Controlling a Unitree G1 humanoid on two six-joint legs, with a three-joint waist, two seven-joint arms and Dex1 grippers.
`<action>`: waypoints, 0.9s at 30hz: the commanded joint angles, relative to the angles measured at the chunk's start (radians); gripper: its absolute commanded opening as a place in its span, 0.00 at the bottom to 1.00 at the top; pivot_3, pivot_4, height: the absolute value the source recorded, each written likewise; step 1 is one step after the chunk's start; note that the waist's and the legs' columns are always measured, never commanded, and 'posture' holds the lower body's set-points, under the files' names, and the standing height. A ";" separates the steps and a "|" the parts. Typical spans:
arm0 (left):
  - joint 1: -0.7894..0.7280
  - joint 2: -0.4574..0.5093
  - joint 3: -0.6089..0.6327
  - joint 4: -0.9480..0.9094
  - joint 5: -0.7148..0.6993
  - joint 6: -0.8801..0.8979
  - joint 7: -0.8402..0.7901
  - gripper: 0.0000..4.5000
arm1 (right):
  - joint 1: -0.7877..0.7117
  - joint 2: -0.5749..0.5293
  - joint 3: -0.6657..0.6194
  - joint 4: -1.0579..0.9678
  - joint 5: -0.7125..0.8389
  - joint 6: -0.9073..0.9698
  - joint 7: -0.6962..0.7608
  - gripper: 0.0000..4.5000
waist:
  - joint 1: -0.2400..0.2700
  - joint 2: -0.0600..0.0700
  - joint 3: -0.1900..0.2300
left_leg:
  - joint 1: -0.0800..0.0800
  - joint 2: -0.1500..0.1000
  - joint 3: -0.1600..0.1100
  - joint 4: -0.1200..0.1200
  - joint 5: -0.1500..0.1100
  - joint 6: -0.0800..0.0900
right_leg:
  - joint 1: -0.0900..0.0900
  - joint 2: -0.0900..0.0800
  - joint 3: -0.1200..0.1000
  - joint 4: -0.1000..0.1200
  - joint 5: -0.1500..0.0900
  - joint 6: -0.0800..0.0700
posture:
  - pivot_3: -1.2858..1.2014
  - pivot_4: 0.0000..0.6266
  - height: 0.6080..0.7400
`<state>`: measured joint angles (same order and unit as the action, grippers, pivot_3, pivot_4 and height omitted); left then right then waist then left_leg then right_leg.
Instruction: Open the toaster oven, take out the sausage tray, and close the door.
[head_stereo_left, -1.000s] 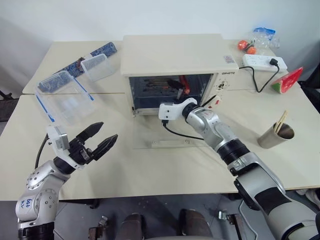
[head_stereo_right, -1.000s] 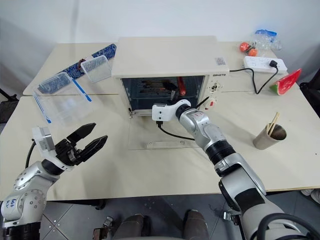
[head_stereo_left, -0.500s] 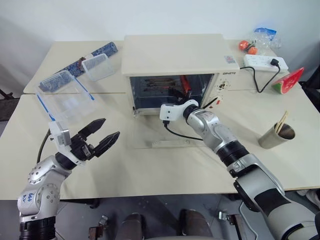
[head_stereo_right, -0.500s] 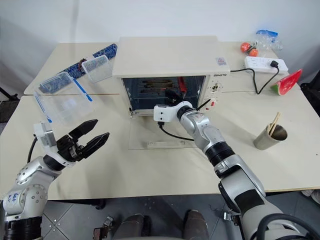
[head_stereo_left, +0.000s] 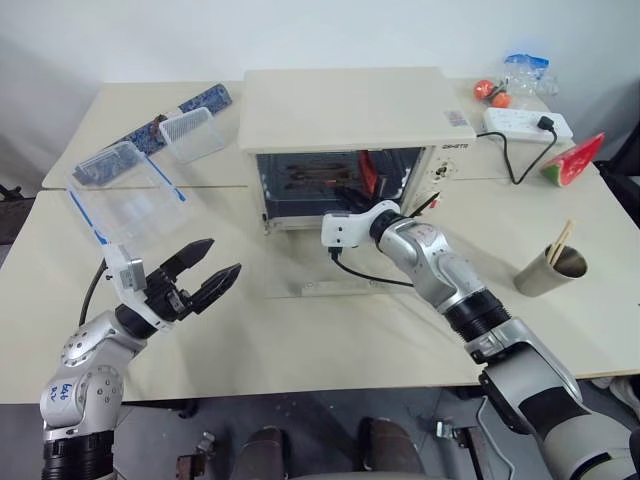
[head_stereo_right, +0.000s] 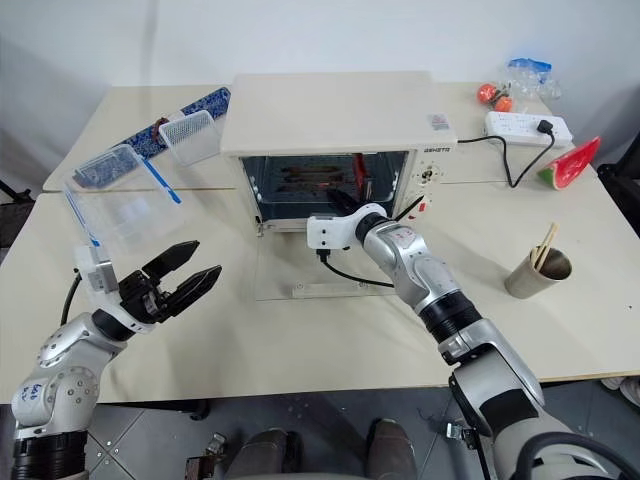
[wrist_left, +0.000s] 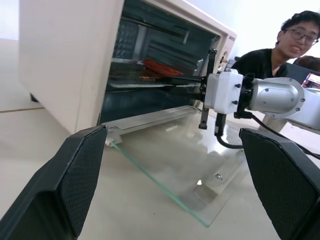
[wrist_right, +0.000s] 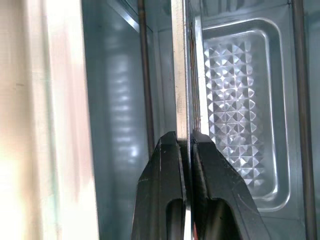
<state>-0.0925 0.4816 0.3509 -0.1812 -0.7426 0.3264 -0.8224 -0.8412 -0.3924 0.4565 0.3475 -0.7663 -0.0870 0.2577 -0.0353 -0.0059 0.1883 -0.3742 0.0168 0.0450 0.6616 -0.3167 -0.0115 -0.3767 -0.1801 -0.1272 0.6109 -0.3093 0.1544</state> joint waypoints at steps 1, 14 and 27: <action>-0.016 0.005 0.004 0.003 0.000 -0.017 -0.009 1.00 | 0.025 -0.022 -0.033 -0.167 0.037 -0.013 0.060 0.01 | 0.000 0.000 0.000 | 0.000 0.000 0.000 0.000 0.000 0.000 | 0.000 0.000 0.000 0.000 0.000 0.000 | 0.52 0.24 1.00; -0.019 0.024 0.004 0.032 -0.002 0.003 -0.026 1.00 | 0.323 -0.127 -0.105 -0.432 0.032 -0.040 0.079 0.01 | 0.016 0.000 0.000 | 0.000 0.000 -0.001 -0.001 0.000 0.000 | 0.000 0.000 -0.001 -0.001 0.000 0.000 | 0.52 0.24 1.00; -0.079 0.068 -0.022 0.055 -0.102 0.164 -0.078 1.00 | 0.538 -0.219 -0.182 -0.585 0.000 -0.144 -0.006 0.01 | 0.033 -0.001 0.000 | -0.001 -0.001 0.000 0.000 -0.001 0.000 | 0.001 0.000 -0.001 -0.004 0.000 0.000 | 0.52 0.24 1.00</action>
<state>-0.1641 0.5309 0.3372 -0.0954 -0.7712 0.4220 -0.8734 -0.3128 -0.5877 0.3267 -0.1745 -0.7809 -0.2072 0.2649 -0.0027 -0.0072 0.1880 -0.3751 0.0163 0.0453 0.6615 -0.3174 -0.0112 -0.3755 -0.1803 -0.1281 0.6068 -0.3093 0.1545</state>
